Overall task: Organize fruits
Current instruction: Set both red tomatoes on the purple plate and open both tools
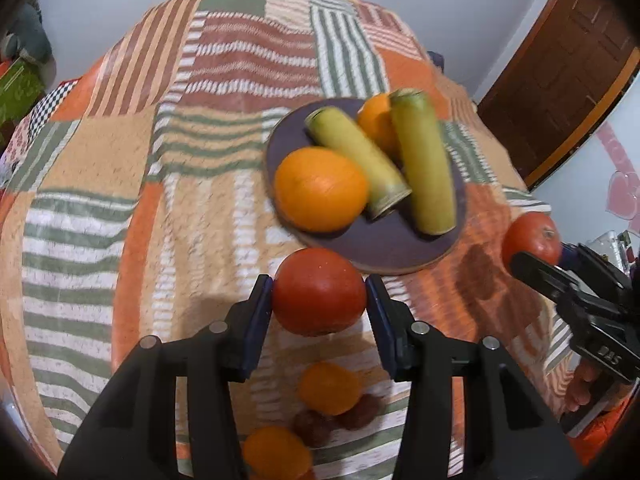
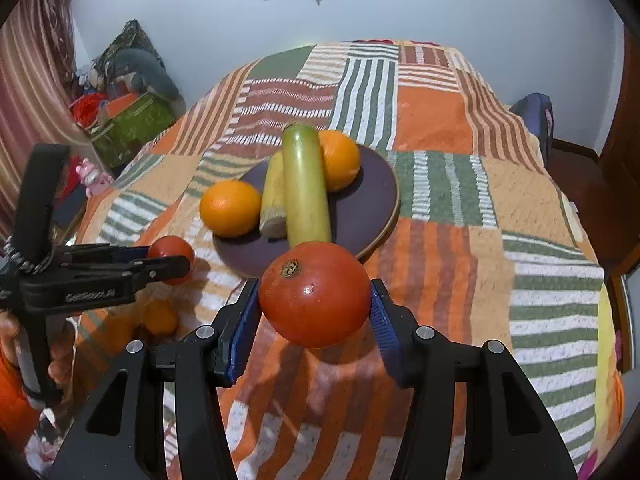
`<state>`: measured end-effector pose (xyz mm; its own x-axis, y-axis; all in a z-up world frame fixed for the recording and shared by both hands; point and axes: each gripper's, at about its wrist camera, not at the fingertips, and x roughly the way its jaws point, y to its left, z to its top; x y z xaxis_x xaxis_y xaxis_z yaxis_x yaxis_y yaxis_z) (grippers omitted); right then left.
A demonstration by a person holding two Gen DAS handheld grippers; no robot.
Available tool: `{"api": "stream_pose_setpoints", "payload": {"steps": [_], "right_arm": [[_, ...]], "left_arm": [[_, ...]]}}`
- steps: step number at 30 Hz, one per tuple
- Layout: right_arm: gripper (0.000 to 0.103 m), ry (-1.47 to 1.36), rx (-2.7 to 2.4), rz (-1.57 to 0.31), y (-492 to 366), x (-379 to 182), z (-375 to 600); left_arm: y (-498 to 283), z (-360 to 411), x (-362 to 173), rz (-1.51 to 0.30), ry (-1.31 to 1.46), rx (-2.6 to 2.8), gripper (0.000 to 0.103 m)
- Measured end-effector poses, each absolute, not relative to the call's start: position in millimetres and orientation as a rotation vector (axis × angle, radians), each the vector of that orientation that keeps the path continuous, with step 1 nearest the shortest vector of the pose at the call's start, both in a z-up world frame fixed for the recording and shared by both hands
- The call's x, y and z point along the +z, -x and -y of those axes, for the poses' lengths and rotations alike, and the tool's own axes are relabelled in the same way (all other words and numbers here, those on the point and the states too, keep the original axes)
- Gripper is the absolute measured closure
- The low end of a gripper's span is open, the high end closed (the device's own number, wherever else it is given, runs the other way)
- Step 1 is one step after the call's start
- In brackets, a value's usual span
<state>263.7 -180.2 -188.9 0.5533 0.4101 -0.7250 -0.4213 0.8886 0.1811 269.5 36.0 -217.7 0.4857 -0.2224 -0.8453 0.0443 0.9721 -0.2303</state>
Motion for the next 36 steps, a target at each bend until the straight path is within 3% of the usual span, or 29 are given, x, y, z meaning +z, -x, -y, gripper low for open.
{"api": "stream_pose_setpoints", "payload": {"steps": [25, 32, 36], "right_arm": [[0.053, 0.070, 0.448, -0.872, -342.8, -205.8, 166.9], [0.052, 0.088, 0.446, -0.900, -345.0, -210.3, 166.7], [0.043, 0.116, 0.444, -0.867, -338.6, -200.0, 167.4]], "left_arm": [[-308.7, 15.8, -231.1, -1.084, 0.147, -0.223, 0.056], [-313.6, 16.4, -234.4, -1.105, 0.139, -0.213, 0.046], [-310.3, 14.9, -229.7, -1.093, 0.133, -0.208, 0.042]]}}
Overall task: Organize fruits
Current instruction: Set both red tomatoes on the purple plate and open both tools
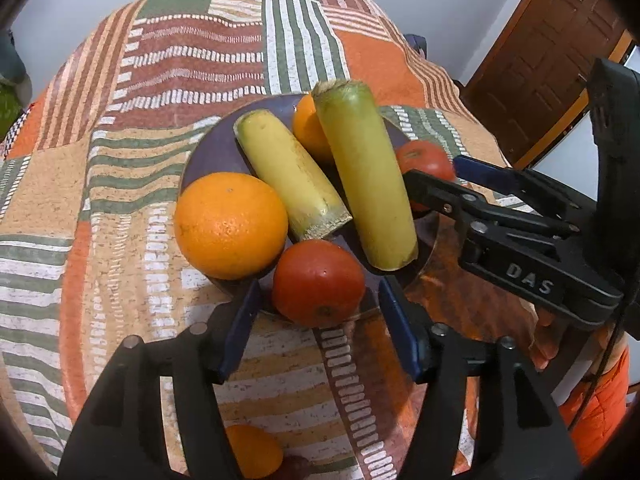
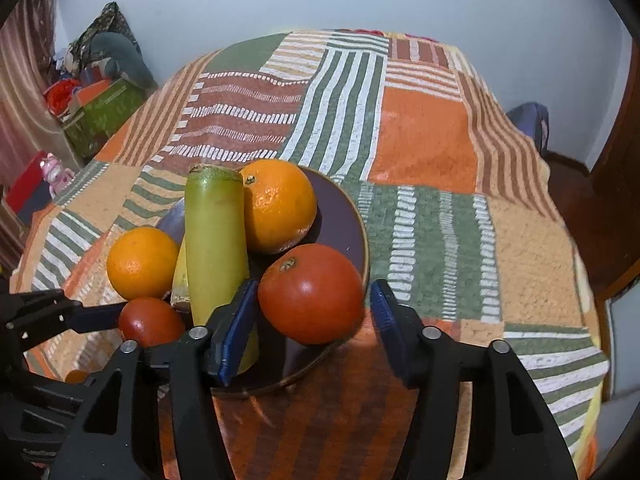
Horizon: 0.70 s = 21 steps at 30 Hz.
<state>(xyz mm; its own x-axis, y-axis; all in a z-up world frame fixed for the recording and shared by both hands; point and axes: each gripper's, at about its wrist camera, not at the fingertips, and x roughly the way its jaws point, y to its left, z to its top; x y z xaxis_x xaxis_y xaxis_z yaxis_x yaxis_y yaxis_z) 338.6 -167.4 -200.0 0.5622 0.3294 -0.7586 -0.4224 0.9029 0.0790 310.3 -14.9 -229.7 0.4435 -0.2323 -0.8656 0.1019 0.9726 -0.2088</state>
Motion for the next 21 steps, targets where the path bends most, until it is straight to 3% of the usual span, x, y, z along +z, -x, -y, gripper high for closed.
{"api": "stream_pose_setpoints", "payload": {"steps": [8, 11, 21], "right_arm": [[0.040, 0.107, 0.453, -0.803, -311.7, -170.3, 176.8], [0.040, 0.092, 0.462, -0.770, -293.6, -156.1, 179.7], [0.040, 0.039, 0.550, -0.719, -236.5, -138.4, 167.4]], "left_arm": [[-286.9, 1.4, -196.3, -1.033, 0.126, -0.179, 0.042], [-271.1, -7.4, -176.5, -0.984, 0.127, -0.157, 0.036], [-216.0, -40.0, -141.7, -0.922, 0.090, -0.075, 0.032]]}}
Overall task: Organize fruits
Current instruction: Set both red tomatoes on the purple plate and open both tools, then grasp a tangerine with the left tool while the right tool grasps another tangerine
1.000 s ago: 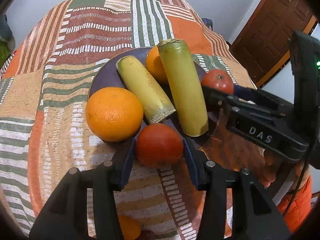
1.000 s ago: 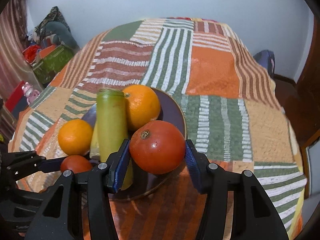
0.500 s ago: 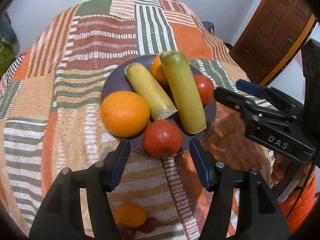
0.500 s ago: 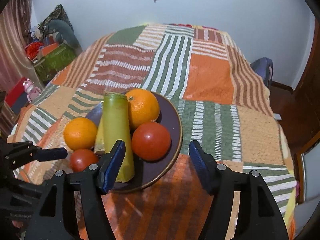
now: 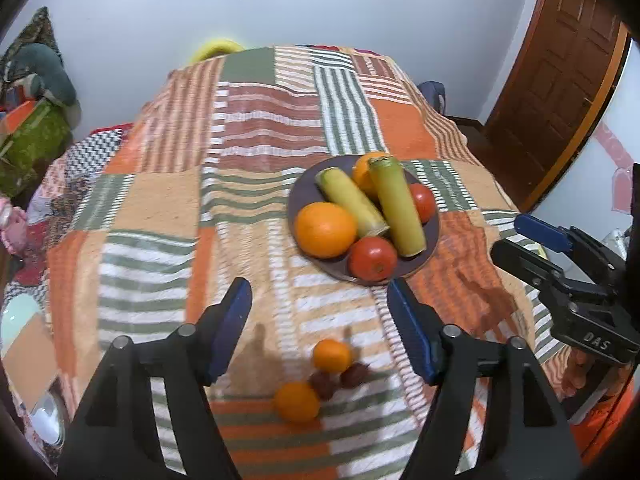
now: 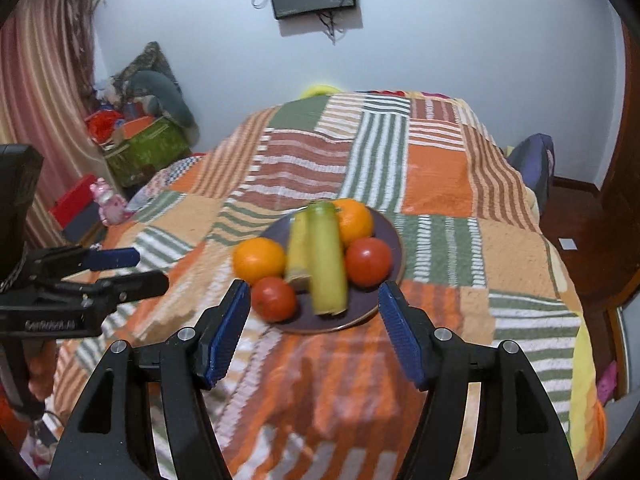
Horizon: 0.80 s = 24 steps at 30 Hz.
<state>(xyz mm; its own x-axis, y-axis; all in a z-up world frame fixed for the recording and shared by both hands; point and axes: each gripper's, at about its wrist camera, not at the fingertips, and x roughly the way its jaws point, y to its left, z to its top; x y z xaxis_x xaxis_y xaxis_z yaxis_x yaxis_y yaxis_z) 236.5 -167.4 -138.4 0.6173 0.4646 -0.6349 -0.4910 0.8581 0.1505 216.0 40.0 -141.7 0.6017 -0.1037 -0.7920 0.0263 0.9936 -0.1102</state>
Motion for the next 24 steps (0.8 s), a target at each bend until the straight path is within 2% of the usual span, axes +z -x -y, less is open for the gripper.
{"api": "stream_pose_setpoints", "payload": {"steps": [6, 16, 22, 24], "right_arm": [[0.040, 0.065, 0.594, -0.728, -218.0, -143.9, 150.1], [0.040, 0.095, 0.636, -0.786, -196.1, -171.5, 126.1], [0.040, 0.075, 0.655, -0.826, -188.9, -184.9, 123.8], [0.040, 0.075, 0.659, -0.837, -189.3, -187.5, 123.0]], "left_arm": [[-186.3, -56.6, -147.5, -0.936, 0.099, -0.048, 0.031], [-163.9, -55.0, -198.2, -1.047, 0.097, -0.053, 0.031], [-164.1, -43.4, -222.0, -1.087, 0.079, -0.061, 0.049], [-166.6, -44.0, -227.1, -1.096, 0.089, -0.054, 0.049]]}}
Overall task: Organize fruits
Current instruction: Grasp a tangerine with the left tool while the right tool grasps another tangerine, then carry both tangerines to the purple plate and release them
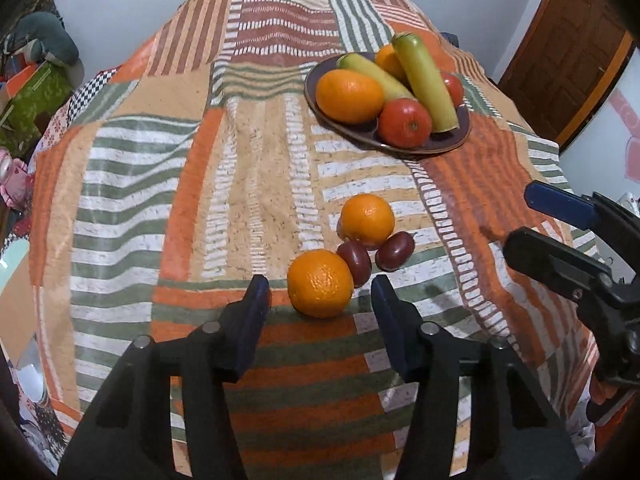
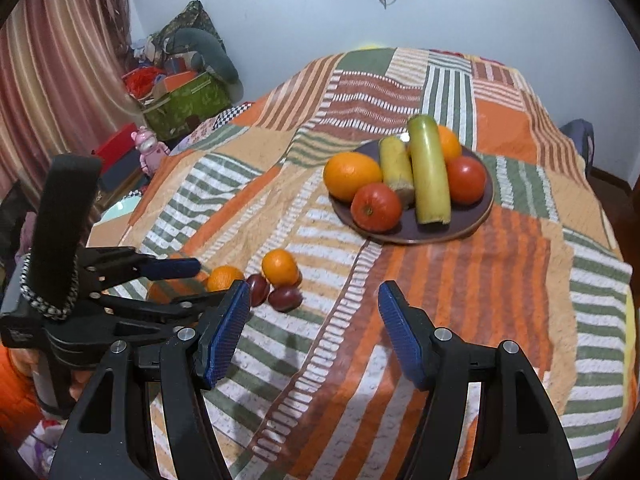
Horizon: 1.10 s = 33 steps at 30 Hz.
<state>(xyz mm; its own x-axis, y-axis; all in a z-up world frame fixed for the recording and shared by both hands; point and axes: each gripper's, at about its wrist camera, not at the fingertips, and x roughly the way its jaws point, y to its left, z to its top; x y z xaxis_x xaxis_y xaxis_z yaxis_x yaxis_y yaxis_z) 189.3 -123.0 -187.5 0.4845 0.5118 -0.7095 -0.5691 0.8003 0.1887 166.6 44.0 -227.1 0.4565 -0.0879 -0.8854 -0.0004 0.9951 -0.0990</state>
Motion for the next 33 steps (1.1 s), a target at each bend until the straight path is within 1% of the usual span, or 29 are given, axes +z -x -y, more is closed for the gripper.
{"api": "stream_pose_setpoints", "payload": {"steps": [3, 5, 9, 12, 18, 20, 21, 22, 27, 30, 33], "right_arm": [[0.040, 0.086, 0.663, -0.842, -188.4, -188.3, 119.1], [0.040, 0.088, 0.670, -0.842, -188.3, -188.1, 116.4], [0.041, 0.108, 0.686, -0.847, -192.1, -189.9, 107.4], [0.046, 0.125, 0.696, -0.863, -198.6, -194.5, 97.1], [0.053, 0.135, 0.716, -0.923, -215.8, -209.1, 72.5], [0.058, 0.144, 0.714, -0.937, -219.2, -213.0, 65.7], [0.066, 0.150, 0.708, -0.946, -221.0, -215.3, 62.1], [0.068, 0.153, 0.709, -0.961, -222.9, -218.0, 58.1], [0.068, 0.180, 0.715, -1.006, -227.4, -226.3, 45.9], [0.074, 0.181, 0.717, -1.012, -228.5, -226.8, 44.8], [0.074, 0.173, 0.705, -0.989, -228.0, -222.0, 50.1]], "left_arm": [[-170.0, -46.7, -233.6, -1.102, 0.119, -0.056, 0.054], [-171.5, -49.0, -236.7, -1.102, 0.137, -0.074, 0.062], [-170.6, -50.5, -236.5, -1.087, 0.149, -0.088, 0.068], [-167.8, -57.3, -233.9, -1.077, 0.166, -0.086, 0.068], [-158.6, -80.0, -222.5, -1.029, 0.169, -0.048, 0.068], [-157.1, -86.3, -220.9, -1.021, 0.175, -0.041, 0.068], [-156.8, -89.1, -220.7, -1.019, 0.180, -0.039, 0.068], [-156.5, -91.8, -220.9, -1.017, 0.186, -0.036, 0.068], [-156.4, -99.2, -225.1, -1.012, 0.204, -0.027, 0.068], [-157.4, -98.2, -226.5, -1.014, 0.204, -0.028, 0.068], [-158.1, -96.3, -223.5, -1.008, 0.202, -0.033, 0.068]]}}
